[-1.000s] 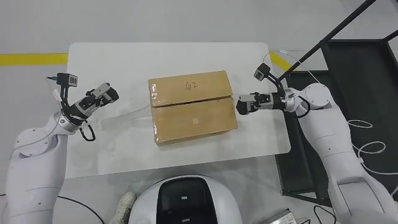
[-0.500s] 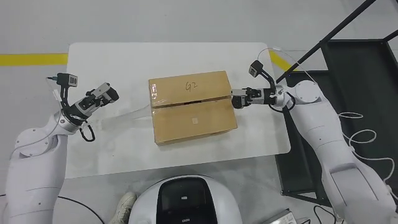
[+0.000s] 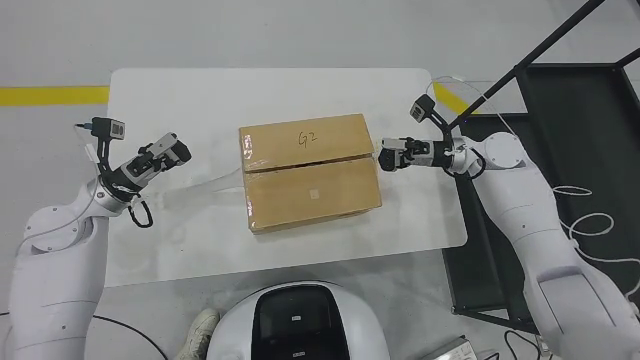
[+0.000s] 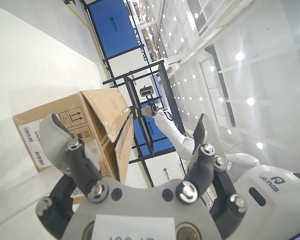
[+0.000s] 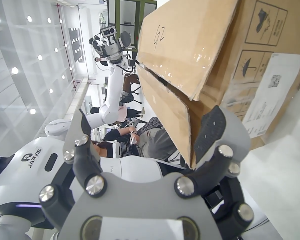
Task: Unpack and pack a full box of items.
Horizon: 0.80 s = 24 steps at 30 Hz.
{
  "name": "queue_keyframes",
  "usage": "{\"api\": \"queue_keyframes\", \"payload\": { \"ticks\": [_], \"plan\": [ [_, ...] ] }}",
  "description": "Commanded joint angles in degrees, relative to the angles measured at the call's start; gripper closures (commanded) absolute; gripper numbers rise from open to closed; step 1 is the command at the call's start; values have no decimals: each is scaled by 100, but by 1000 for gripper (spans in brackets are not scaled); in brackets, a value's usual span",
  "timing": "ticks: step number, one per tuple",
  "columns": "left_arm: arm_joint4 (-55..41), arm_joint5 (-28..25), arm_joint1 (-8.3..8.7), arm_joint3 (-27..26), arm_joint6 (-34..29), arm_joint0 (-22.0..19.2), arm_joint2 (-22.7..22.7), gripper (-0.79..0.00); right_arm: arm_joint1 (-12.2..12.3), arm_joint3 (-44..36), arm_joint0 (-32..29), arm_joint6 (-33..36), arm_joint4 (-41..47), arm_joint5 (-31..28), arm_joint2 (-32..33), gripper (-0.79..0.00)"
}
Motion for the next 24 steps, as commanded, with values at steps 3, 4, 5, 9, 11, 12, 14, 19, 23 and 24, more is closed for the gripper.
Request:
{"api": "queue_keyframes", "payload": {
  "ticks": [3,4,5,9,11,12,14,19,23,24],
  "plan": [
    [0,0,0,0,1,0,0,-785,-21,-85,42,44,-30,44,-231,-785],
    [0,0,0,0,1,0,0,-785,-25,-117,43,64,-2,64,-285,-785],
    [0,0,0,0,1,0,0,-785,-27,-159,41,93,39,92,-334,-785],
    [0,0,0,0,1,0,0,-785,-10,-288,17,179,207,178,-463,-785],
    [0,0,0,0,1,0,0,-785,7,-333,-6,247,398,246,-485,-785],
    [0,0,0,0,1,0,0,-785,21,-366,-16,307,516,306,-479,-785],
    [0,0,0,0,1,0,0,-785,59,-430,-47,411,703,409,-445,-785],
    [0,0,0,0,1,0,0,-785,176,-746,-209,631,1041,628,-297,-785],
    [0,0,0,0,1,0,0,-785,267,-1121,-398,733,1173,730,-213,-785],
    [0,0,0,0,1,0,0,-785,289,-1212,-436,733,1165,730,-217,-785]
  ]
}}
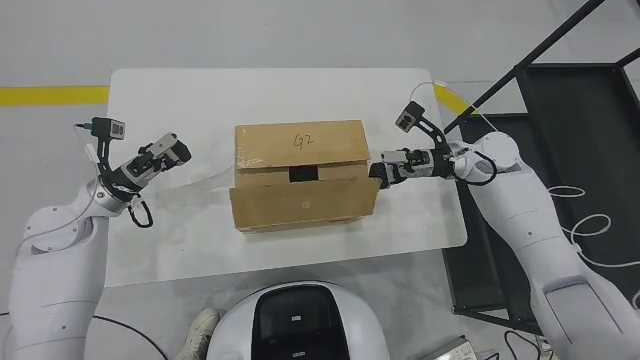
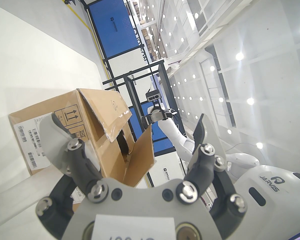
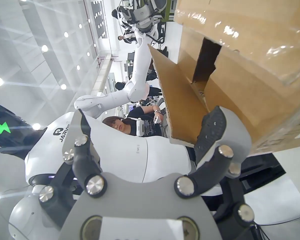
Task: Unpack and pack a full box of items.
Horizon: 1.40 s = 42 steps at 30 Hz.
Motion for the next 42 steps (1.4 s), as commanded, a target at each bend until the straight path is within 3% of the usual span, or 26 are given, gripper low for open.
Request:
{"api": "queue_keyframes", "payload": {
  "ticks": [1,14,23,36,42],
  "plan": [
    [0,0,0,0,1,0,0,-785,44,-199,-75,-3,-14,-4,-23,-785],
    [0,0,0,0,1,0,0,-785,473,-1487,-466,-3,-56,-4,-380,-785],
    [0,0,0,0,1,0,0,-785,787,-2222,-650,-3,-700,-4,-846,-785],
    [0,0,0,0,1,0,0,-785,776,-2019,-309,-412,-1571,-410,-2059,-785],
    [0,0,0,0,1,0,0,-785,720,-1672,-156,-702,-1902,-698,-2255,-785]
  ]
}}
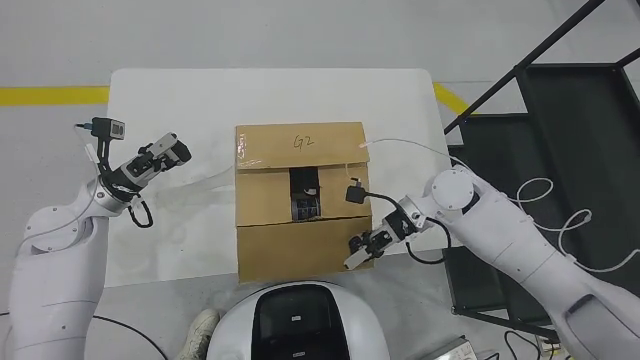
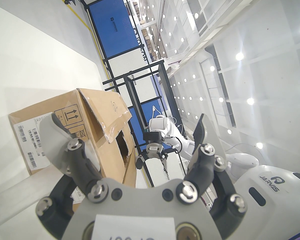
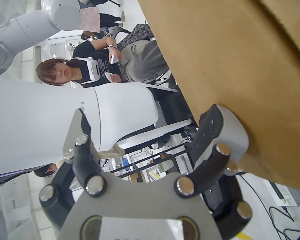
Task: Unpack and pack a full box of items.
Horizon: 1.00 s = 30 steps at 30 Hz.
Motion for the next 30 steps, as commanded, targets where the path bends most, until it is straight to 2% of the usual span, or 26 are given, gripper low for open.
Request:
{"api": "queue_keyframes", "payload": {
  "ticks": [1,11,20,26,30],
  "plan": [
    [0,0,0,0,1,0,0,-785,-15,110,19,-84,-93,-41,-9,-785],
    [0,0,0,0,1,0,0,-785,-53,409,54,-751,-359,197,140,-785],
    [0,0,0,0,1,0,0,-785,33,414,-114,-759,-249,172,484,-785],
    [14,22,-1,-43,56,17,7,-785,128,369,-323,-50,854,-51,860,-785],
    [-46,91,21,-464,2,145,26,-785,224,395,-480,90,1933,89,1320,-785]
  ]
}}
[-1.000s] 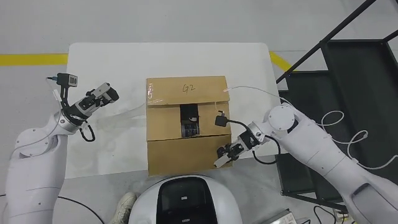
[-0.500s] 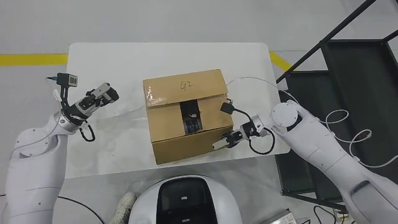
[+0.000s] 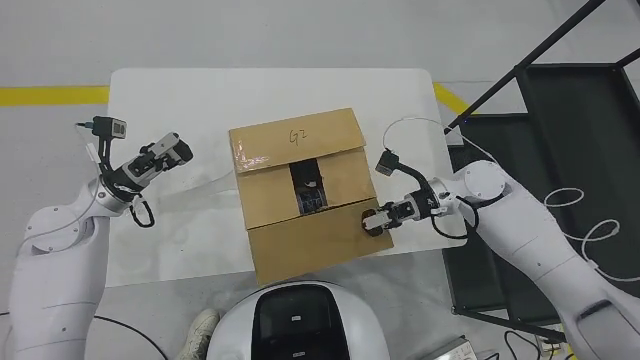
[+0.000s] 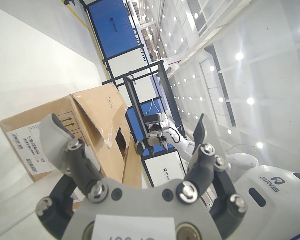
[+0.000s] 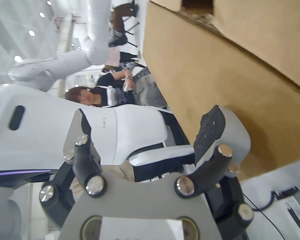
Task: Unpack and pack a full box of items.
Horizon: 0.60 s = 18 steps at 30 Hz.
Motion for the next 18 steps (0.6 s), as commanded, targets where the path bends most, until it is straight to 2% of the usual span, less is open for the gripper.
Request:
{"api": "queue_keyframes", "payload": {
  "ticks": [1,7,12,18],
  "plan": [
    [-95,25,10,-213,-100,69,19,-785,37,73,-62,41,481,44,228,-785],
    [-432,284,9,-673,-441,264,331,-785,63,275,-197,151,1308,154,701,-785],
    [-580,542,-14,-688,-496,238,665,-785,22,421,-309,165,1658,168,887,-785],
    [-1044,614,-47,-635,-568,182,882,-785,-28,518,-345,174,1734,177,929,-785]
  ]
}}
